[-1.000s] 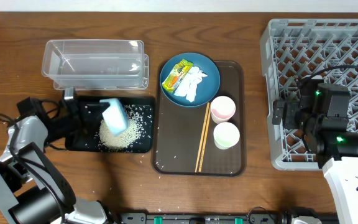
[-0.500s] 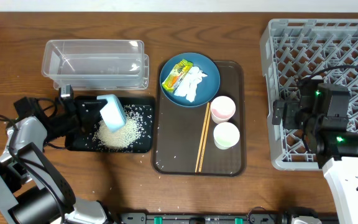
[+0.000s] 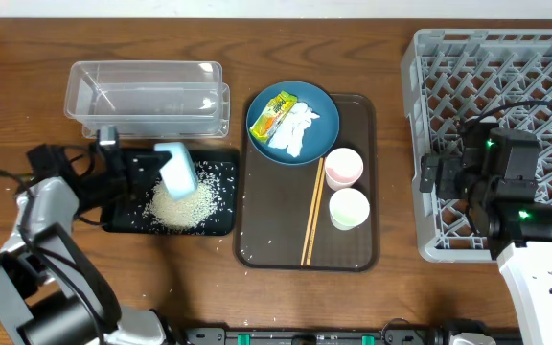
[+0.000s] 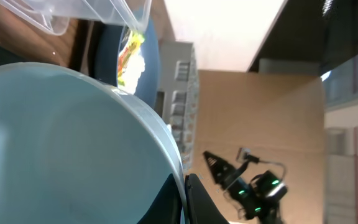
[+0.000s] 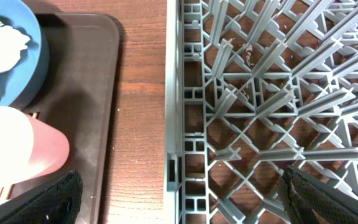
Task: Sort waste into correct bins and load items into the dishwasher rack
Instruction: 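Return the empty bowl to the brown tray with the left gripper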
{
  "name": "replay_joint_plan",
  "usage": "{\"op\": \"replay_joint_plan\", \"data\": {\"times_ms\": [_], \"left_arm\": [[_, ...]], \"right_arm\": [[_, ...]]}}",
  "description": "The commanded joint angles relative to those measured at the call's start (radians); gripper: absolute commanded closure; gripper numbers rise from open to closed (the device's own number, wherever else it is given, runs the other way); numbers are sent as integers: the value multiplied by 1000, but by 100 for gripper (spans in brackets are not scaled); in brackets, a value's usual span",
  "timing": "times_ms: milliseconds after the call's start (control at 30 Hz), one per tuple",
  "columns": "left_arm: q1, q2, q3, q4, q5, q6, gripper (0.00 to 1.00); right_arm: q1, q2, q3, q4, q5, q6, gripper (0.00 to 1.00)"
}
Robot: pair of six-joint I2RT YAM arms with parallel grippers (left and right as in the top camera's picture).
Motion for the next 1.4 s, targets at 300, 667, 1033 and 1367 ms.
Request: {"op": "replay_joint_plan", "data": {"times_ms": [300, 667, 1033, 1367], "left_arm": [[-532, -283, 53, 35, -619, 6, 94], [-1046, -169, 53, 78, -1229, 41, 94], [-1168, -47, 53, 127, -1338, 41, 92], [-1151, -132, 110, 106, -1339, 40, 47]], "right_arm": [[18, -1, 23, 2, -6, 7, 1], [18, -1, 23, 3, -6, 7, 1], [18, -1, 23, 3, -7, 7, 1], [18, -1, 23, 3, -7, 7, 1]]}}
